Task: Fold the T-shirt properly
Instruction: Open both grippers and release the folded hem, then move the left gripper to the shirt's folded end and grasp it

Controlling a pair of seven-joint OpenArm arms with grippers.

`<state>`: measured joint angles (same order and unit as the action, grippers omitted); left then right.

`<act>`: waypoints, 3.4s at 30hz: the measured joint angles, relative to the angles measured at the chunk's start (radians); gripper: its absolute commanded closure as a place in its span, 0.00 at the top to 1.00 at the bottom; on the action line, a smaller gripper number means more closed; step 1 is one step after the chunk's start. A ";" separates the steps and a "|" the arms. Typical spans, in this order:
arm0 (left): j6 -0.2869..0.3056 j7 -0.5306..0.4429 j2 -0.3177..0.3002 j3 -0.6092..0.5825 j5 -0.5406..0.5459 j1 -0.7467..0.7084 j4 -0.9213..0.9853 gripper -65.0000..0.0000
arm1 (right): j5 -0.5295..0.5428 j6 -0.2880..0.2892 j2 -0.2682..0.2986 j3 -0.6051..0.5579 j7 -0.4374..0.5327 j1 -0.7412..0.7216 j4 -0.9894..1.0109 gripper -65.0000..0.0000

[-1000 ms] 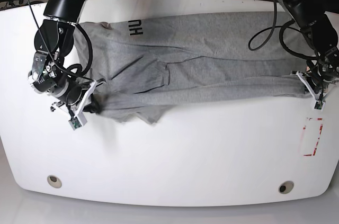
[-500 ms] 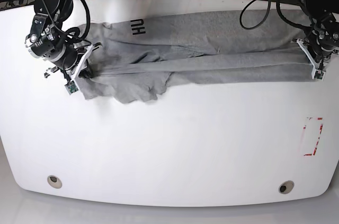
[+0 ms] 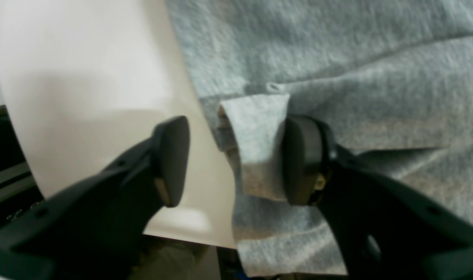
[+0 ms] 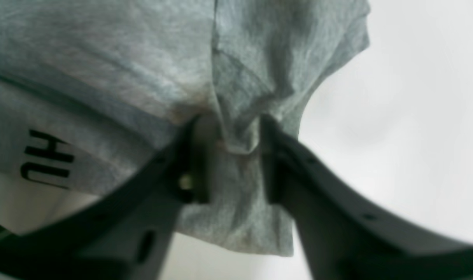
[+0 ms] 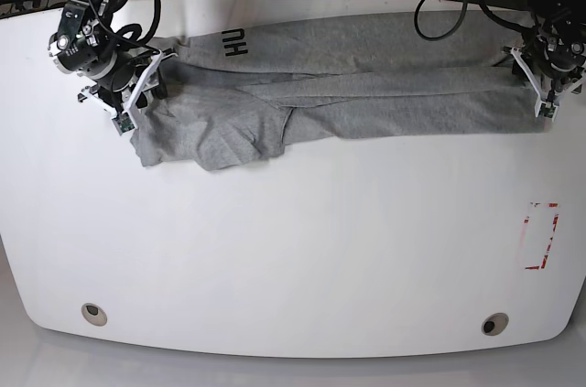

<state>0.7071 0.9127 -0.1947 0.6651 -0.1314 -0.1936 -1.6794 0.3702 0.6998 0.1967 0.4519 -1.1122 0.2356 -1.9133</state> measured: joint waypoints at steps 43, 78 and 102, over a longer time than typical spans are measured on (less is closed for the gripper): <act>-0.006 0.033 0.140 -0.102 0.095 0.062 -0.066 0.56 | 0.052 0.007 0.141 0.056 0.302 -0.294 0.672 0.47; -0.010 0.203 0.083 0.111 0.422 0.155 0.183 0.15 | 0.029 -0.007 0.111 0.055 0.263 -0.289 0.616 0.46; -0.010 0.251 0.160 -0.335 0.394 0.021 -0.259 0.05 | 0.026 -0.007 0.085 0.059 0.270 -0.291 0.613 0.46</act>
<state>0.6971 1.1637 -0.0349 0.3298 0.2623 -0.1730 -1.9388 0.3958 0.6926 0.2821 0.5106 -0.8417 -0.0559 -1.2999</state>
